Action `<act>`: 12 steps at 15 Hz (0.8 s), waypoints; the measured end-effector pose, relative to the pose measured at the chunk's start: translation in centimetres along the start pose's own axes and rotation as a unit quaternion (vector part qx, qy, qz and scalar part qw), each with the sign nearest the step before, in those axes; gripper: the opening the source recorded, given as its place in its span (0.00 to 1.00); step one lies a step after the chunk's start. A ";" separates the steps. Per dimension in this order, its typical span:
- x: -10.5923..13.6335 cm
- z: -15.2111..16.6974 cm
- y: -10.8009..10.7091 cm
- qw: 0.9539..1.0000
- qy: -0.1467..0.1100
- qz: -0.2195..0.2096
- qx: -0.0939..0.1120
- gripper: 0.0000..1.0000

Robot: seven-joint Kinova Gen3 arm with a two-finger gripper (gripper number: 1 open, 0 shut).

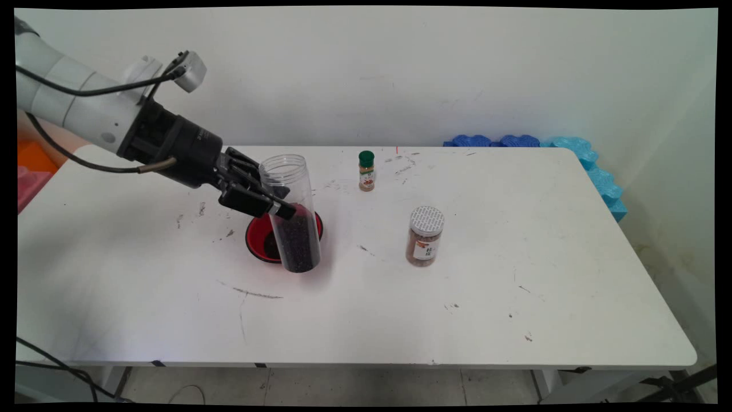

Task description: Pour the black seasoning powder in the red bowl

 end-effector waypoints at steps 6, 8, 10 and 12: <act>-0.5 0.5 -1.1 0.994 -0.004 -0.111 -0.007 0.00; -0.7 0.7 -1.3 0.990 -0.007 -0.142 -0.011 0.00; -0.9 0.9 -1.5 0.986 -0.009 -0.163 -0.016 0.00; -1.0 1.0 -1.6 0.984 -0.010 -0.179 -0.021 0.00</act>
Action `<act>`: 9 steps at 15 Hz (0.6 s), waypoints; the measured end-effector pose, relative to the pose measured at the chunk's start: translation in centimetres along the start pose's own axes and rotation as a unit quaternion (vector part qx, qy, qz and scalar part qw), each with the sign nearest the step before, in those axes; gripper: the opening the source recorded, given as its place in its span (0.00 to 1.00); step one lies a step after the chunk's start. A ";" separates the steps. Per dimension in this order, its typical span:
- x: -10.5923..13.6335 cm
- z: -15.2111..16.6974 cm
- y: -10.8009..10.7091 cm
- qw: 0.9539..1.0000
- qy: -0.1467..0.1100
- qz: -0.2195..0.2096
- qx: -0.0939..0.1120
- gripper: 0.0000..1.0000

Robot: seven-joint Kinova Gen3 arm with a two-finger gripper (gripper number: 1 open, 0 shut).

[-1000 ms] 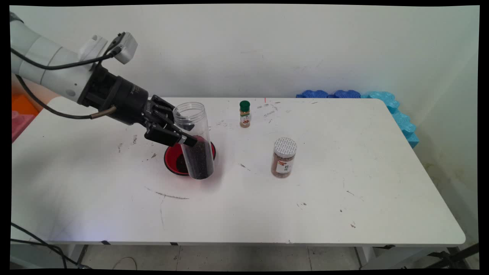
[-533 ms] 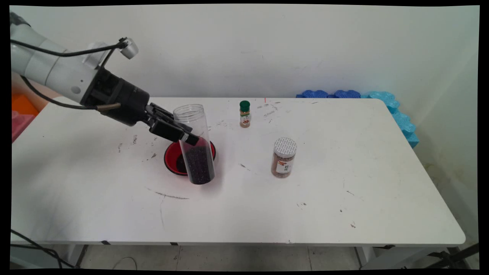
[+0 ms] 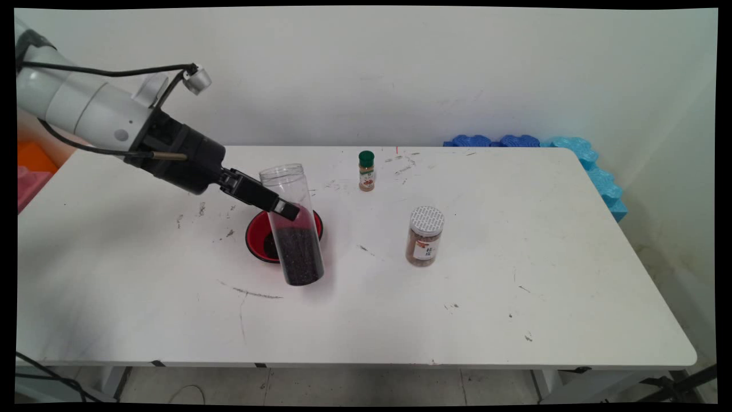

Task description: Pour the black seasoning powder in the red bowl

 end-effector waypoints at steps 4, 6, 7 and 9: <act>-0.1 0.4 -0.8 0.998 0.001 -0.062 -0.011 0.00; -0.2 0.5 -1.2 0.996 0.002 -0.093 -0.016 0.00; -0.2 0.6 -1.3 0.994 0.003 -0.108 -0.019 0.00; -0.3 0.7 -1.6 0.991 0.005 -0.135 -0.023 0.00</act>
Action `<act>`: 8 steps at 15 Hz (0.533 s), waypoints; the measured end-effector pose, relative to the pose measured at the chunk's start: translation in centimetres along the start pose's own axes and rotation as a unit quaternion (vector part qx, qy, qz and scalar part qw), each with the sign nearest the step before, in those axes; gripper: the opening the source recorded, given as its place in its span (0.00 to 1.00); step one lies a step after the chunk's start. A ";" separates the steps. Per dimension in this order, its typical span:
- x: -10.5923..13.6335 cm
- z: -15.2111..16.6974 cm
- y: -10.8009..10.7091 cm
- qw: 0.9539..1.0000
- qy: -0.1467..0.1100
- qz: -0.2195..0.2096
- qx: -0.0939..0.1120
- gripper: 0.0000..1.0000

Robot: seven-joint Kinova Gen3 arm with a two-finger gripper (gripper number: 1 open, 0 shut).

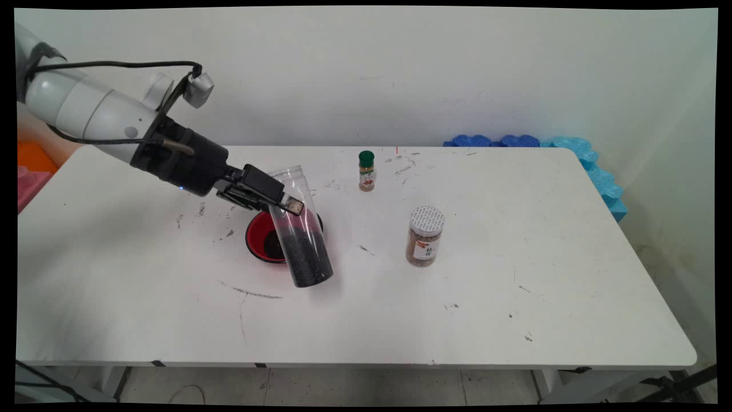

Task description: Pour the black seasoning powder in the red bowl

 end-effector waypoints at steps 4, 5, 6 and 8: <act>0.0 0.4 -0.6 0.998 0.005 -0.060 -0.008 0.00; 0.0 0.5 -0.8 0.997 0.005 -0.078 -0.011 0.00; 0.0 0.7 -0.9 0.996 0.005 -0.093 -0.013 0.00; 0.0 0.9 -1.1 0.992 0.006 -0.125 -0.017 0.00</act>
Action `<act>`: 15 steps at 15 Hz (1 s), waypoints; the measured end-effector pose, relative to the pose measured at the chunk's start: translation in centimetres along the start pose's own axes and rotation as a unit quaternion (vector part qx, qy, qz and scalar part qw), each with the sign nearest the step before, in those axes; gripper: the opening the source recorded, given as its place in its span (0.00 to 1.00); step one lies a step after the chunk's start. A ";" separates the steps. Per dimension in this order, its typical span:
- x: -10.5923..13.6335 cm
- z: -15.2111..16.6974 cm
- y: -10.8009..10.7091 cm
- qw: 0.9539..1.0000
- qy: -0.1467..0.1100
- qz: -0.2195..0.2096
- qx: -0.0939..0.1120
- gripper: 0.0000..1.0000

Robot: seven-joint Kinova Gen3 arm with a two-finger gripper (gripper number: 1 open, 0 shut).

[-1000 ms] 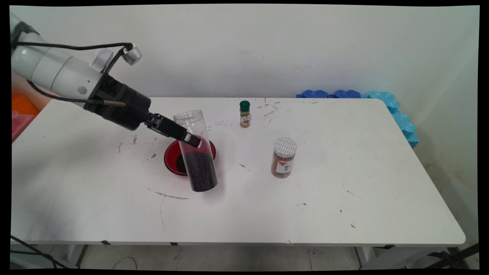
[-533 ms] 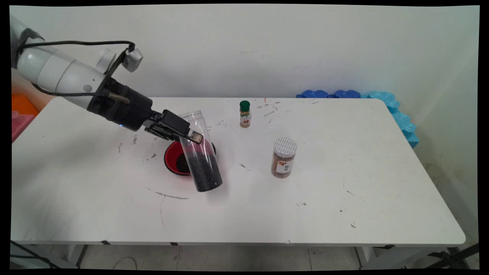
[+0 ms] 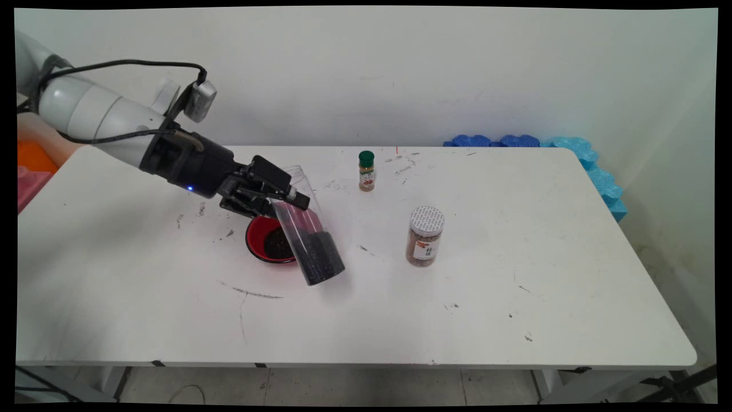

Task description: Pour the black seasoning powder in the red bowl

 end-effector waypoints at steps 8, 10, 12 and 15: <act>0.2 0.8 -1.1 0.995 0.001 -0.100 -0.006 0.00; 0.2 1.1 -1.3 0.992 0.001 -0.124 -0.007 0.00; 0.3 1.2 -1.6 0.989 0.002 -0.149 -0.009 0.00; 0.3 1.5 -1.9 0.981 0.002 -0.195 -0.016 0.00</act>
